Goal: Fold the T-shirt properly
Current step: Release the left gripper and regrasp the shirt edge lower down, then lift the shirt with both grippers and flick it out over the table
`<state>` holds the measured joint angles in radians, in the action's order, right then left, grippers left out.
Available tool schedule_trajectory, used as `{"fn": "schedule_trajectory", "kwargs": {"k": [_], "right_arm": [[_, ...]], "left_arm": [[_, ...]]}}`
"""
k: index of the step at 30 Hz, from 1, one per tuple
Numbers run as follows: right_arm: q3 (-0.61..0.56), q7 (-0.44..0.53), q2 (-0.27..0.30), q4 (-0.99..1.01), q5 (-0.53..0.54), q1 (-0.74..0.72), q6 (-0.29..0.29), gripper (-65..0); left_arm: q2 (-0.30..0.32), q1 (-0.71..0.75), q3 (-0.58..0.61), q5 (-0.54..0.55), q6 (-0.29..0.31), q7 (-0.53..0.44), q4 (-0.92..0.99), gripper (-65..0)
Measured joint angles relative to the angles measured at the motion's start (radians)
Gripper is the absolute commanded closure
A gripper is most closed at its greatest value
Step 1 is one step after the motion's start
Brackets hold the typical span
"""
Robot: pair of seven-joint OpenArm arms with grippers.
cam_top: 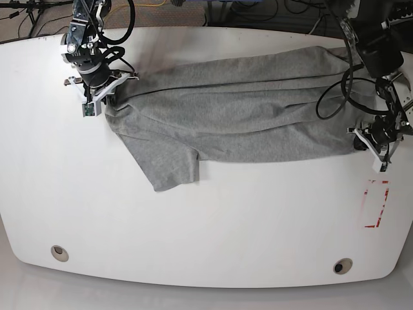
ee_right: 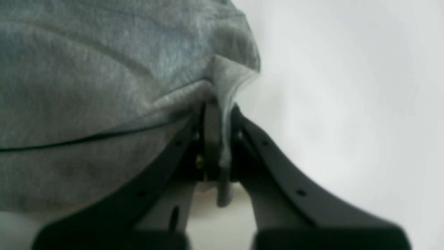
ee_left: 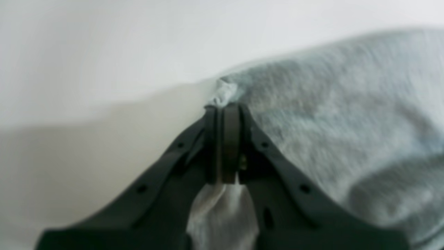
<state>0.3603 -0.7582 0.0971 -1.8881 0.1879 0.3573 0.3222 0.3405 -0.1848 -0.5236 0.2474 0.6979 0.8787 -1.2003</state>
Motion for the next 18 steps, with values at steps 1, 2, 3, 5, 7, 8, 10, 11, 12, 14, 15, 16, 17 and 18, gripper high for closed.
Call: {"fn": "schedule_trajectory", "kwargs": {"k": [1, 2, 3, 5, 7, 8, 10, 11, 12, 14, 15, 16, 17, 18], "right_arm": [[0.0, 0.002, 0.0, 0.0, 0.0, -0.006, 0.0, 0.0], [0.0, 0.002, 0.002, 0.0, 0.0, -0.011, 0.0, 0.0], [0.0, 0.003, 0.003, 0.0, 0.0, -0.016, 0.0, 0.0], [0.0, 0.002, 0.006, -0.002, 0.0, -0.035, 0.0, 0.0], [0.0, -0.003, 0.006, -0.003, 0.0, -0.054, 0.0, 0.0], [0.0, -0.003, 0.005, -0.003, 0.0, -0.063, 0.0, 0.0], [-0.001, -0.002, 0.006, -0.004, 0.0, -0.089, 0.0, 0.0], [-0.001, -0.002, 0.009, -0.005, 0.0, -0.102, 0.001, 0.0], [-0.001, -0.004, 0.016, -0.005, 0.0, -0.117, 0.002, 0.0], [-0.001, -0.003, 0.034, -0.004, 0.0, -0.143, 0.001, 0.0], [-0.001, -0.003, 0.042, -0.004, 0.0, -0.161, 0.002, 0.0], [0.0, -0.004, 0.047, -0.004, -0.001, -0.177, -0.001, 0.0], [0.0, -0.005, 0.05, -0.003, -0.001, -0.195, 0.0, 0.0], [0.0, -0.004, 0.05, -0.003, -0.002, -0.211, -0.002, 0.0]], "left_arm": [[0.0, 0.013, -0.013, 0.01, 0.0, 0.021, -0.049, 0.0], [0.002, 0.018, -0.021, 0.009, 0.005, 0.036, -0.086, 0.0], [0.004, 0.021, -0.028, 0.009, 0.002, 0.056, -0.122, 0.0], [0.013, 0.018, -0.037, 0.017, 0.0, 0.071, -0.206, 0.0], [0.016, 0.009, -0.039, 0.04, 0.0, 0.072, -0.28, 0.0], [0.016, 0.005, -0.039, 0.05, -0.002, 0.074, -0.31, 0.0], [0.014, -0.003, -0.038, 0.064, 0.0, 0.075, -0.371, 0.0], [0.013, -0.005, -0.035, 0.072, -0.001, 0.079, -0.402, 0.0], [0.011, -0.008, -0.034, 0.072, 0.006, 0.084, -0.433, 0.0], [0.006, -0.019, -0.032, 0.065, 0.007, 0.106, -0.48, 0.0], [0.006, -0.03, -0.033, 0.061, 0.008, 0.112, -0.502, 0.0], [0.007, -0.042, -0.033, 0.06, 0.007, 0.114, -0.516, 0.0], [0.008, -0.055, -0.034, 0.06, 0.006, 0.121, -0.531, 0.0], [0.01, -0.07, -0.035, 0.061, 0.006, 0.122, -0.543, 0.0]]}}
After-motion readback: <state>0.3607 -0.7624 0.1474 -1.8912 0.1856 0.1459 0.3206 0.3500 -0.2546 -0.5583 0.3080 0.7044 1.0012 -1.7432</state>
